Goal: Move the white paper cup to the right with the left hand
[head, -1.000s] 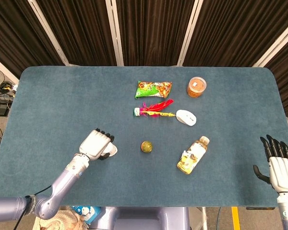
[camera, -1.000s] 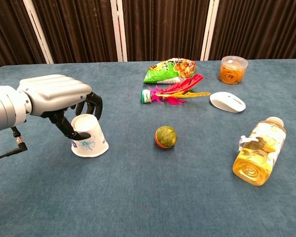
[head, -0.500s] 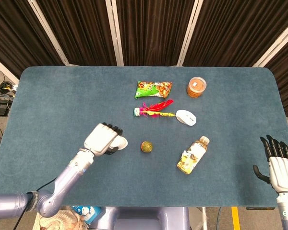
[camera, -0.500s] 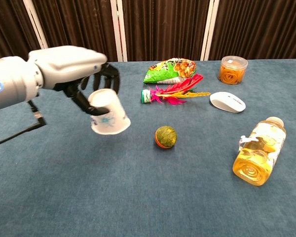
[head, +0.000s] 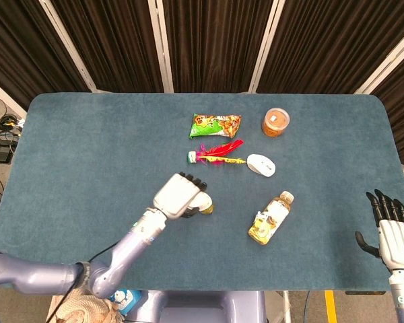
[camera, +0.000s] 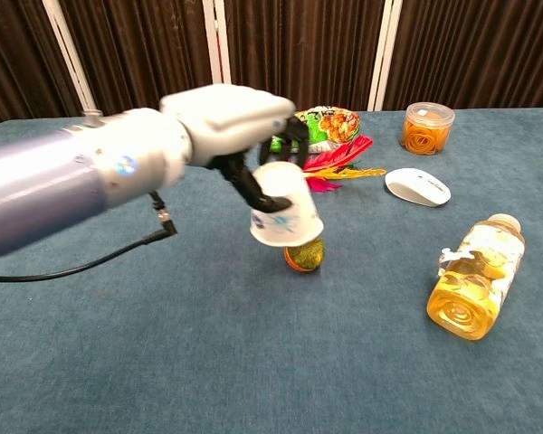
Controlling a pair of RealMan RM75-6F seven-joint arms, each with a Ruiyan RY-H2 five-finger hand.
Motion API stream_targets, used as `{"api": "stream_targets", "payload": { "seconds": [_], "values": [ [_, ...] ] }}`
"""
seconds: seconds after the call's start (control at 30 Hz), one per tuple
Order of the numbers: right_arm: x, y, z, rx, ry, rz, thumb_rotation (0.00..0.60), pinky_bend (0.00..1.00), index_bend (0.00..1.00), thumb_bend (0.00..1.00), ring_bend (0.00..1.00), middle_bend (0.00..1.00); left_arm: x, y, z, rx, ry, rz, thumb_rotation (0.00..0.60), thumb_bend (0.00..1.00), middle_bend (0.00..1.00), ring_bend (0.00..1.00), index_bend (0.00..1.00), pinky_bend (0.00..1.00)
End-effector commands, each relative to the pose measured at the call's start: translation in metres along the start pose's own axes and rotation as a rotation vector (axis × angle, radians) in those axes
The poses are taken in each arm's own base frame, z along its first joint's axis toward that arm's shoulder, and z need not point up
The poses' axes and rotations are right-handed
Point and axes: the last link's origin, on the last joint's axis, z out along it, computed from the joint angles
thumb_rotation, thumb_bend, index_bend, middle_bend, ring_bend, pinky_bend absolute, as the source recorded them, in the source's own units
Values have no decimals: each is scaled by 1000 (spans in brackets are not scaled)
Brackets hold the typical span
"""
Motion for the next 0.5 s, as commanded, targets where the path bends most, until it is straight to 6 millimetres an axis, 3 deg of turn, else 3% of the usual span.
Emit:
{"api": "stream_targets", "payload": {
  "seconds": [0.03, 0.37, 0.43, 0.5],
  "values": [
    [0, 0, 0, -2, -2, 4, 600, 27, 0, 347, 0, 0, -2, 10, 8, -13, -4, 15, 600, 331, 434, 379, 361, 467],
    [1, 0, 0, 0, 7, 5, 600, 27, 0, 347, 0, 0, -13, 19, 16, -2, -43, 48, 600, 329, 417, 371, 353, 467],
    [1, 0, 0, -1, 7, 6, 600, 27, 0, 347, 0, 0, -15, 18, 15, 7, -59, 58, 600, 313, 388, 349, 340, 457],
    [1, 0, 0, -1, 6, 6, 600, 27, 0, 347, 0, 0, -19, 18, 14, 22, -90, 62, 600, 240, 281, 243, 283, 381]
  ]
}}
